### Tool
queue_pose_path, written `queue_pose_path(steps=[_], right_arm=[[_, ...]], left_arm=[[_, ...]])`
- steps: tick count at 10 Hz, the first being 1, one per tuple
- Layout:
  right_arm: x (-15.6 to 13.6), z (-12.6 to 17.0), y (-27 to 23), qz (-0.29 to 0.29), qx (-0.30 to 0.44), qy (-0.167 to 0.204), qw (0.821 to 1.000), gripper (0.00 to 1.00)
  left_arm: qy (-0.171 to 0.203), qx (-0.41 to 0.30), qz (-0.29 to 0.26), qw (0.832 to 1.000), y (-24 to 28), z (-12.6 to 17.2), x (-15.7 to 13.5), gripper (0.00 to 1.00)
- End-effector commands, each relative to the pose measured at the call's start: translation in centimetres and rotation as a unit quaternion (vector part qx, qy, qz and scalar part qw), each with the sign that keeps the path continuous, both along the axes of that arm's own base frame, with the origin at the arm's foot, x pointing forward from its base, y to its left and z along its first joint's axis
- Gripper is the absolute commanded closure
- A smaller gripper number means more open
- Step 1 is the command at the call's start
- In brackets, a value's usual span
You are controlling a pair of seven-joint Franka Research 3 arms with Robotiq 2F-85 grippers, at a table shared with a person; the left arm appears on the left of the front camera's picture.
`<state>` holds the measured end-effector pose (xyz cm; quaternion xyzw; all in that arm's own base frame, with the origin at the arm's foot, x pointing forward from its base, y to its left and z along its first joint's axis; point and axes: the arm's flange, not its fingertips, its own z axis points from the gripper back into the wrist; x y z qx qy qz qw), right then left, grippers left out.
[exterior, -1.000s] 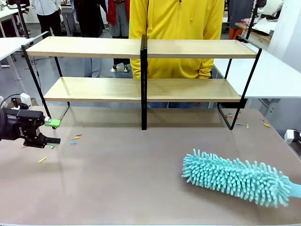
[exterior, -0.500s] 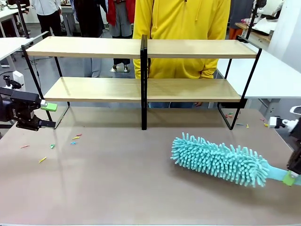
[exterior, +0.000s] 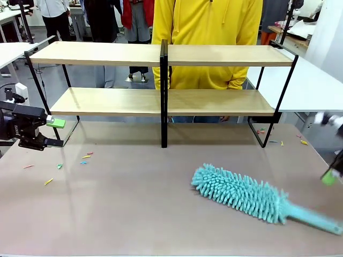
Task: Clean the shelves.
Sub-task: Place the Duster on the table.
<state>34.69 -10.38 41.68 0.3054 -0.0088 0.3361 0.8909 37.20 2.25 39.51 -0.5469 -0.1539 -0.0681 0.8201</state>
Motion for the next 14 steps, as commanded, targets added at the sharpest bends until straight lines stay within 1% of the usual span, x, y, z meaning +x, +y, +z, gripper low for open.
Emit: queue_pose_path(steps=[1,2,3,4,5,6,7,8,14], right_arm=[[-0.8,3.8,-5.0,-0.142,0.067,-0.104,0.982,0.0],[-2.2,5.2,-6.3,-0.201,0.096,-0.117,0.968,0.0],[-3.9,6.0,-6.6,-0.238,0.171,-0.049,0.955,0.0],[-6.5,6.5,-5.6,-0.243,0.222,0.041,0.943,0.0],[-9.0,7.1,-4.6,-0.224,0.258,0.077,0.937,0.0],[-10.6,7.4,-3.1,-0.242,0.262,0.111,0.928,0.0],[-11.7,7.3,-1.3,-0.203,0.261,0.13,0.935,0.0],[-9.0,6.6,-4.9,-0.206,0.237,0.081,0.946,0.0],[-9.0,6.6,-4.9,-0.206,0.237,0.081,0.946,0.0]], left_arm=[[-0.006,-0.015,0.004,1.0,-0.4,0.0,-0.5,0.0],[-0.006,-0.015,0.004,1.0,-0.4,0.0,-0.5,0.0],[-0.006,-0.015,0.004,1.0,-0.4,0.0,-0.5,0.0],[-0.006,-0.015,0.004,1.0,-0.4,0.0,-0.5,0.0],[-0.006,-0.015,0.004,1.0,-0.4,0.0,-0.5,0.0],[-0.006,-0.015,0.004,1.0,-0.4,0.0,-0.5,0.0],[-0.006,-0.015,0.004,1.0,-0.4,0.0,-0.5,0.0],[-0.006,-0.015,0.004,1.0,-0.4,0.0,-0.5,0.0],[-0.006,-0.015,0.004,1.0,-0.4,0.0,-0.5,0.0]])
